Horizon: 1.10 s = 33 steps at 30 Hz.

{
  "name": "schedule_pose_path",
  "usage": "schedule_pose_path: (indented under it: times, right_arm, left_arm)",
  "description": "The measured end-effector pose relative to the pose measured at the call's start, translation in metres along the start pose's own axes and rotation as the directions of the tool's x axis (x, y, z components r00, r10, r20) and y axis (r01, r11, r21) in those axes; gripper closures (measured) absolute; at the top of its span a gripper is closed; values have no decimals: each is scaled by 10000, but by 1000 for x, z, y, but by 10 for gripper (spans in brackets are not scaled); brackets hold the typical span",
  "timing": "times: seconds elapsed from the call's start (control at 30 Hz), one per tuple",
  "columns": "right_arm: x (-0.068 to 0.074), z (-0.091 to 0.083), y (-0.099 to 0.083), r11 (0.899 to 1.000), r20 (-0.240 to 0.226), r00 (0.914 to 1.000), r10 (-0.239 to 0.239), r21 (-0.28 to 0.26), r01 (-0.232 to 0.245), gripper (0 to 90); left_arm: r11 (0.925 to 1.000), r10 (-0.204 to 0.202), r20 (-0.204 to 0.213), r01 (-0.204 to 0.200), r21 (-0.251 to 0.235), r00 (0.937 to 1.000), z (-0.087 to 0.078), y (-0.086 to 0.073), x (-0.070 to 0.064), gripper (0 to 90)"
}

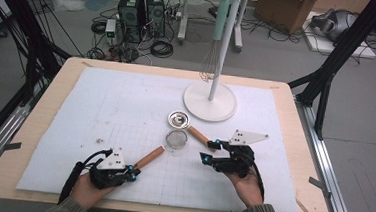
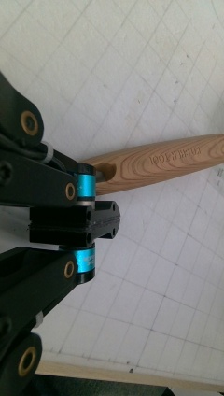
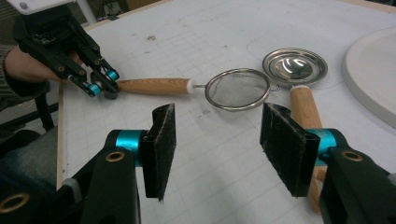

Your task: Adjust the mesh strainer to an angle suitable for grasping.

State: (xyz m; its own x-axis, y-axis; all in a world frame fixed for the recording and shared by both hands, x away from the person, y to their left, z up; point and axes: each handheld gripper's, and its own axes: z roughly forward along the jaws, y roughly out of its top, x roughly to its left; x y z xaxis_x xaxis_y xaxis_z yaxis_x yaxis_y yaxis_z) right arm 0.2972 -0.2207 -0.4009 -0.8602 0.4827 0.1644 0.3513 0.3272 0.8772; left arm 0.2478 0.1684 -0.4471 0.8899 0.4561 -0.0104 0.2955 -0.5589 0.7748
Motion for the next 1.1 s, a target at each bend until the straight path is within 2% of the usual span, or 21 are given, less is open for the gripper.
schedule_pose_path:
  times: [0.3, 0.63, 0.97, 1.1]
  right_arm:
    - [0, 2, 0, 9999, -91, 9999, -89, 80, 89, 455]
    - [0, 7, 1, 9997, -192, 9997, -141, 221, 145, 488]
    - [-4, 17, 14, 9988, -393, 9988, -292, 393, 308, 650]
    - [-7, 23, 20, 9978, -457, 9983, -362, 532, 386, 754]
  left_arm:
    - [9999, -117, -159, 117, -16, 9998, -3, -3, 5, 894]
    - [10000, -69, -244, 70, 38, 9997, -5, -3, 7, 893]
    - [10000, -87, -208, 87, -12, 9997, -5, -4, 7, 892]
    - [10000, -89, -217, 89, -21, 9997, -5, -4, 7, 892]
